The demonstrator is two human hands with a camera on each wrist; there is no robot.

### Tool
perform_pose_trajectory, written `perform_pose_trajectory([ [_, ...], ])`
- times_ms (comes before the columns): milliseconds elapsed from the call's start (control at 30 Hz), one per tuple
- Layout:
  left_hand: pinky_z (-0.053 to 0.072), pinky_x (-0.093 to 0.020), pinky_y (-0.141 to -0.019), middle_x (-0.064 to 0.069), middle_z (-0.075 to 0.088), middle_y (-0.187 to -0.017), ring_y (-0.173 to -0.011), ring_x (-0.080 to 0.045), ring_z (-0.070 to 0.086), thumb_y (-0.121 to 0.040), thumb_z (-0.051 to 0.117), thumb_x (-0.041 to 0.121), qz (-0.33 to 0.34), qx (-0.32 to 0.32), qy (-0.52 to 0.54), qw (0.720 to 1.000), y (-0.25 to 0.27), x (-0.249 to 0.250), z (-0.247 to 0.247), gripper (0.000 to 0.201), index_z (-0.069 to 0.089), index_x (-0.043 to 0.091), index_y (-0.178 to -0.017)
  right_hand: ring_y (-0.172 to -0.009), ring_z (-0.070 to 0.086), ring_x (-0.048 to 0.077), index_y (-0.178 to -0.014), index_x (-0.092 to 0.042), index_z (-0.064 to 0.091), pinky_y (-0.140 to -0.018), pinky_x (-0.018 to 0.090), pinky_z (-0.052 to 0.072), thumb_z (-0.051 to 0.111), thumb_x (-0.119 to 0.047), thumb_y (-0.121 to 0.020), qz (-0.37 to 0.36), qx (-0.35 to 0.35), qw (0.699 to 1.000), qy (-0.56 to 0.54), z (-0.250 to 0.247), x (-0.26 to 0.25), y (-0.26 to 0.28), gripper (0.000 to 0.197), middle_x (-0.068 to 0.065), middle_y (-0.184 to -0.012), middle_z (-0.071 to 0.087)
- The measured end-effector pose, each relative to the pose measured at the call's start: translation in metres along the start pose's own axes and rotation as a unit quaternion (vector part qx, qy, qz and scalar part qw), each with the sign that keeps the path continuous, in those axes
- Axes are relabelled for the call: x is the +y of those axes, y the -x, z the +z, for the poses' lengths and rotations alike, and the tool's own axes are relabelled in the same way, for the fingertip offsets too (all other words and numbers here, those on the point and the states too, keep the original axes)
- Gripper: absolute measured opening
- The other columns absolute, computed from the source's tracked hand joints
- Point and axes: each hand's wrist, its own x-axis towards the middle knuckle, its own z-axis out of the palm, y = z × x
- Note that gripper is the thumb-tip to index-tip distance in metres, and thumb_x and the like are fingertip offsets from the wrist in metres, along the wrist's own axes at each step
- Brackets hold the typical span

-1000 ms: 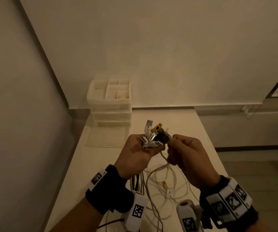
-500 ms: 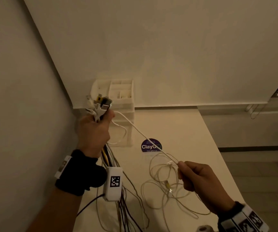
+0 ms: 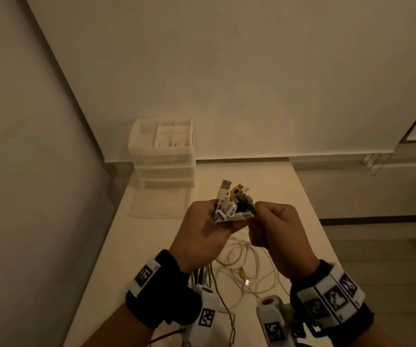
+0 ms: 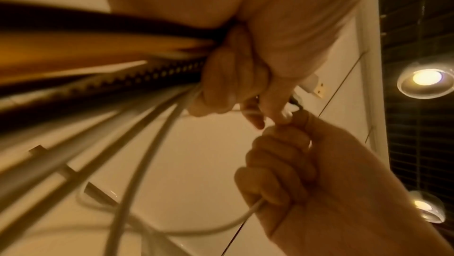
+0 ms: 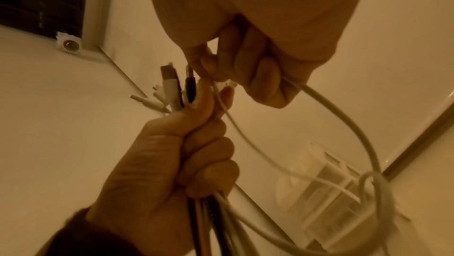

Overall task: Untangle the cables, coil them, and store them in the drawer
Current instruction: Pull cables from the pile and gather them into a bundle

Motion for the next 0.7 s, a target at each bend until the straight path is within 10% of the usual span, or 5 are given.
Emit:
perform_pose_trajectory([
  [267,0.033,-0.015,-0.044,0.016,0.05,-0.039,-0.034,0.001,0.044,-0.086,0.066,0.003,-0.034,0.124,0.045,0.991,-0.01,0.0,-0.015,0.028,0.062,0.024,-0.068,-0.049,0.027,0.017,-0.066,-0.005,0.065,-0.05,0.03,0.025,0.054,-0.023,-0.095,0.011,-0.059,0.998,0.017,-0.007,0.007,0.009,0.035,0.007,-0.053,0.034],
  [467,0.025,-0.013,-0.036,0.01,0.034,-0.04,-0.028,-0.004,0.026,-0.084,0.071,0.017,-0.076,0.279,0.169,0.942,-0.027,-0.023,-0.069,0.029,0.052,0.014,-0.063,-0.047,0.027,0.018,-0.053,-0.009,0.053,-0.048,0.029,0.027,0.064,-0.049,-0.077,0.037,-0.028,0.998,0.048,-0.03,0.025,0.027,0.048,0.009,-0.051,0.032],
  [700,0.025,-0.02,-0.045,0.009,0.044,-0.043,-0.03,-0.009,0.026,-0.077,0.077,0.024,-0.065,0.298,0.141,0.942,-0.016,-0.033,-0.058,0.002,0.075,0.025,-0.077,-0.043,0.022,0.014,-0.045,-0.014,0.036,-0.048,0.029,0.025,0.065,-0.02,-0.079,0.022,0.034,0.999,0.009,-0.026,0.026,0.026,0.045,0.003,-0.044,0.027],
])
